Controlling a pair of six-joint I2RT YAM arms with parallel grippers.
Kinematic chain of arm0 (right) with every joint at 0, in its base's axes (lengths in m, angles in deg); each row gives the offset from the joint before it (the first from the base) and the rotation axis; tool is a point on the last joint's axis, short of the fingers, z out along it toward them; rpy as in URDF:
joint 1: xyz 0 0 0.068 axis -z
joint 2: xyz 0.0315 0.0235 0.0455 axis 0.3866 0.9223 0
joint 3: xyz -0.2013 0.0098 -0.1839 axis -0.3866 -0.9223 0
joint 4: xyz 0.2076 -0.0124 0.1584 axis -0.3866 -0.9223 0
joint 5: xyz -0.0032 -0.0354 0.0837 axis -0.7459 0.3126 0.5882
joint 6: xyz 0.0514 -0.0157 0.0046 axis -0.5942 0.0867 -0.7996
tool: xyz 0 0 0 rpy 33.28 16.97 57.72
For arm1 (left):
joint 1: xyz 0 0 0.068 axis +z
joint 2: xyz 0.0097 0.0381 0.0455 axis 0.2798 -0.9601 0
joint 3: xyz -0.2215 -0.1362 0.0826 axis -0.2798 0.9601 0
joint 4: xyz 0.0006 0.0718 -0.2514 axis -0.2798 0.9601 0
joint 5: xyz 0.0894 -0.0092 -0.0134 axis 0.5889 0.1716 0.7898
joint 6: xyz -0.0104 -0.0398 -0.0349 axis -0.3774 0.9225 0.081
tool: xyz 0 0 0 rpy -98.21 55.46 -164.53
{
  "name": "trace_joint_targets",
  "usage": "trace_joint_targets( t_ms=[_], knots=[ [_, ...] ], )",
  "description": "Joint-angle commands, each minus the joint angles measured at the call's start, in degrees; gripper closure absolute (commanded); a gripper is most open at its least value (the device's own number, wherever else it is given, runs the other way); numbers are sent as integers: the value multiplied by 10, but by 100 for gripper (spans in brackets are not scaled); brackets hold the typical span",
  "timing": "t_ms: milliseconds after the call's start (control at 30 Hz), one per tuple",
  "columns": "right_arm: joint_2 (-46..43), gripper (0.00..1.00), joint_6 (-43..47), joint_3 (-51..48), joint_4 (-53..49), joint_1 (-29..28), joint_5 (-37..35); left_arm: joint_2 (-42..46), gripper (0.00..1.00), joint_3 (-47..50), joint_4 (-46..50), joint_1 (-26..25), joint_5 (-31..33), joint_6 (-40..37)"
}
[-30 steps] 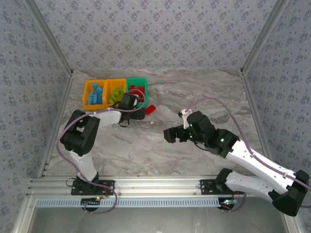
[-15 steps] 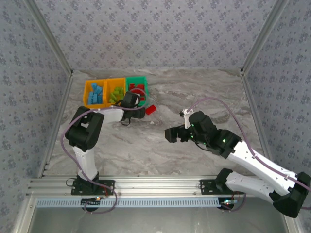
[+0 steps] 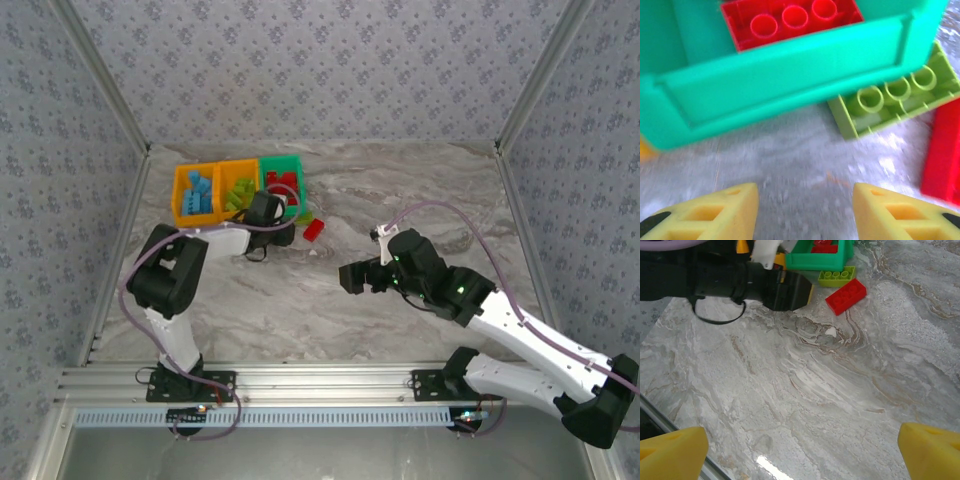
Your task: Sort the legos into containers by color
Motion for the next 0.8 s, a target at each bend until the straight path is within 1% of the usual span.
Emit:
trace_joint_targets(
  t_ms=[0,67,167,200,233,300,367,400,500,600,700,767],
  knots=[
    [0,0,-10,-9,11,3,3,68,44,23,-3,-14,-15,16],
    [6,0,-10,-8,18,3,2,83,39,28,-2,-21,-11,30],
    [27,0,-6,-7,46,4,-11,79,29,16,-11,-34,-16,61],
    [41,0,1,-6,55,5,-21,77,27,13,-19,-37,-15,69],
    [64,0,6,5,47,6,-50,72,25,8,-28,-39,-8,85],
    [96,0,11,27,27,6,-85,51,21,-17,-22,-39,12,107],
    [118,0,19,36,29,8,-90,13,11,-58,3,-42,40,123],
    [122,0,21,36,35,7,-84,-4,9,-74,11,-44,52,129],
    [129,0,22,36,44,9,-68,-53,7,-114,20,-56,88,148],
    [127,0,21,30,41,11,-68,-91,4,-151,26,-65,99,166],
    [119,0,20,21,37,13,-64,-123,4,-197,66,-71,129,193],
    [112,0,19,14,35,13,-63,-137,4,-223,94,-77,160,207]
  ],
)
